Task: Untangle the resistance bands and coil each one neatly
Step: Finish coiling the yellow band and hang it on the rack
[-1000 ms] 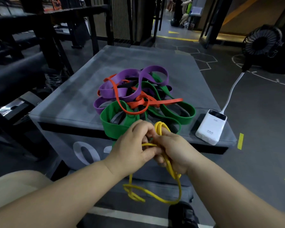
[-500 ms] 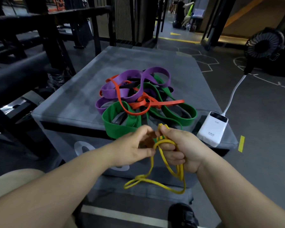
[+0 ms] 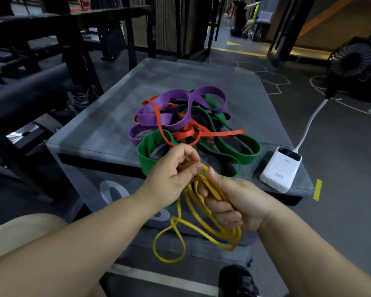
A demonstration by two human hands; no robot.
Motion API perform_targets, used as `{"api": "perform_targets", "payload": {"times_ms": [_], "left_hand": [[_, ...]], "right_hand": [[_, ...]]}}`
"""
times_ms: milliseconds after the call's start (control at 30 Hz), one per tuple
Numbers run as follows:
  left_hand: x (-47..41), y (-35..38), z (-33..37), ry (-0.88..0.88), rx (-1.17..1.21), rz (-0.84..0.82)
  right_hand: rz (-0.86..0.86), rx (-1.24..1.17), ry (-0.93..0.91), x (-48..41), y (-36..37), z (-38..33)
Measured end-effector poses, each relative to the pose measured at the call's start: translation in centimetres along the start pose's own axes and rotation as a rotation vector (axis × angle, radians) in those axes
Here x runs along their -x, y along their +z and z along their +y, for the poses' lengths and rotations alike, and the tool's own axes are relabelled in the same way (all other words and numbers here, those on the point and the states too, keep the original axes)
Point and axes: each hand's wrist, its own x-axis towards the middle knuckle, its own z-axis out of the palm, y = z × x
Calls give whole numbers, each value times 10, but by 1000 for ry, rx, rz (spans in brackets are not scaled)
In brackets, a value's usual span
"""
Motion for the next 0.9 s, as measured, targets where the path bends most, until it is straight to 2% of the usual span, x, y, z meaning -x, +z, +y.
{"api": "perform_targets", "payload": {"times_ms": [100,200,333,467,667,800,900], "left_hand": [[1,-1,-2,-53,15,-45],[5,1,4,-167,200,-166],[8,2,6,-201,280,-304],[5,1,4,-227,253,-227],[3,3,5,-172,312,-95],[4,5,4,-231,332,-68],[5,8,2,-286,363,-74]], "right_hand": [[-88,-61,-14,1,-1,-2],[-103,-110,-40,1,-5,-3],[-177,-163,-54,2,-10,-5],[-187,-125,-52,2,-12,-4],[-69,47,-115,1,-18,-4],[-100,-63,-317,-1,-26,-3],[-270,-217,-351,0,-30,-4]]}}
